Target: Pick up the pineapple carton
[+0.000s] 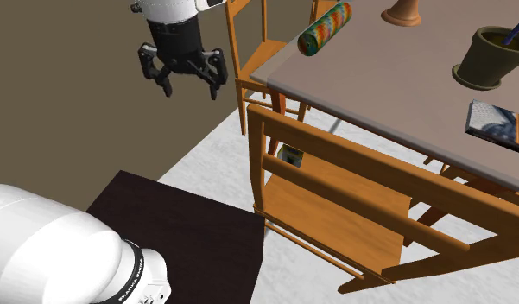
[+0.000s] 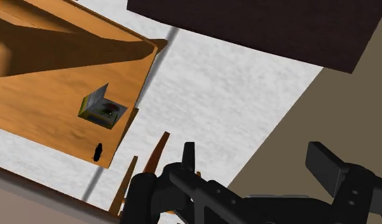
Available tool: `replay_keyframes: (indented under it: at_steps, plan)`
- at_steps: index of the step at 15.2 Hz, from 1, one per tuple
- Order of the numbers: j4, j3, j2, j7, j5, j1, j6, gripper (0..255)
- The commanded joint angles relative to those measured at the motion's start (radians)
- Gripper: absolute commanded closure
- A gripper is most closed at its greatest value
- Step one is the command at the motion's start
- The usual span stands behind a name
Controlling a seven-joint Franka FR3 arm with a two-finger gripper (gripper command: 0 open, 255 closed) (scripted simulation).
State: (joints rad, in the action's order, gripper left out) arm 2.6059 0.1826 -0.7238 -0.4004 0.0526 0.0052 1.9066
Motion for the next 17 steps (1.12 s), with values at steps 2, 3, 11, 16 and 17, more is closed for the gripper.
replay_keyframes:
  at_steps: [2,3,11,16,17]
  plan:
    - [0.041,0.065,0.05,-0.13,0.044,0.002,0.091,0]
    - [0.049,0.088,0.074,-0.172,0.057,0.003,0.123,0]
    - [0.039,0.278,0.347,-0.529,0.102,0.05,0.39,0]
    - [-0.028,0.39,0.578,-0.804,0.009,0.117,0.545,0]
    - [-0.047,0.406,0.629,-0.87,-0.029,0.13,0.572,0]
